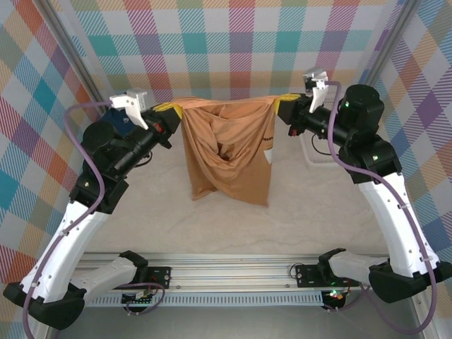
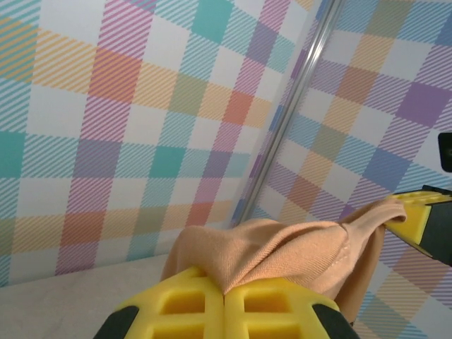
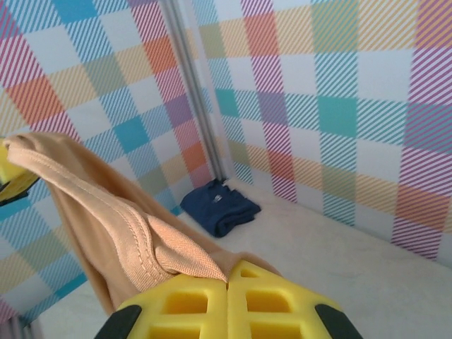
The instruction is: Fold the inside-out t-shirt
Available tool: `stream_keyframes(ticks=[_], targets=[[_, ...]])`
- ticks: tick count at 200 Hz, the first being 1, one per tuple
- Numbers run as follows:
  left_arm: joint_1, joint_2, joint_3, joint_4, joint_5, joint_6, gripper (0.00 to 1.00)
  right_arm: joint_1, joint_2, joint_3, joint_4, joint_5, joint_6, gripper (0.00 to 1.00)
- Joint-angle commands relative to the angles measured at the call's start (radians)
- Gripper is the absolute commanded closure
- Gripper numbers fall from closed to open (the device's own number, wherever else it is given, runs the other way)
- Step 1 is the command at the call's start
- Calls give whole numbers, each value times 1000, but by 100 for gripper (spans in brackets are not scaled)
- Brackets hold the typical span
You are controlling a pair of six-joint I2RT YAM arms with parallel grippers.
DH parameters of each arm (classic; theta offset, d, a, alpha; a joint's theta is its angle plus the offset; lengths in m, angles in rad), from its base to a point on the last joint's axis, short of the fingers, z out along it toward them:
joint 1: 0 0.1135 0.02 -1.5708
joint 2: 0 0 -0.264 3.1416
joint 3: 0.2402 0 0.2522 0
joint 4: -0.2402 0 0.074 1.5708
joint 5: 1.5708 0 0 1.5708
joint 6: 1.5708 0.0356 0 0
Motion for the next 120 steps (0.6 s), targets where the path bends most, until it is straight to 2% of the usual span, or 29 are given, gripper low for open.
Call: stream_keyframes(ticks=[1,13,39,62,73,94,120], targets=[[8,80,21,-107,58,-4,100,-4,28,12,-94,-118,-7,100],[7,117,20,-133,78,-17,100,-5,39,-4,-148,-107,-27,100],[8,178,-11,-165,136,-56,100,-11,105,-30,-260,38,-53,100],[7,217,-71,-241,92,-56,100,-24,96,-40,-259,59,-63,100],[6,234,-77,-233,116,-63,100,-53,67,-25,-241,73,-56,100],[-37,264,-26,-150,193,-84,100,-112,35,76,-255,103,-56,100],[-158,319,137,-105,252,-57,100,-147,41,292,-317,260,-99,100]])
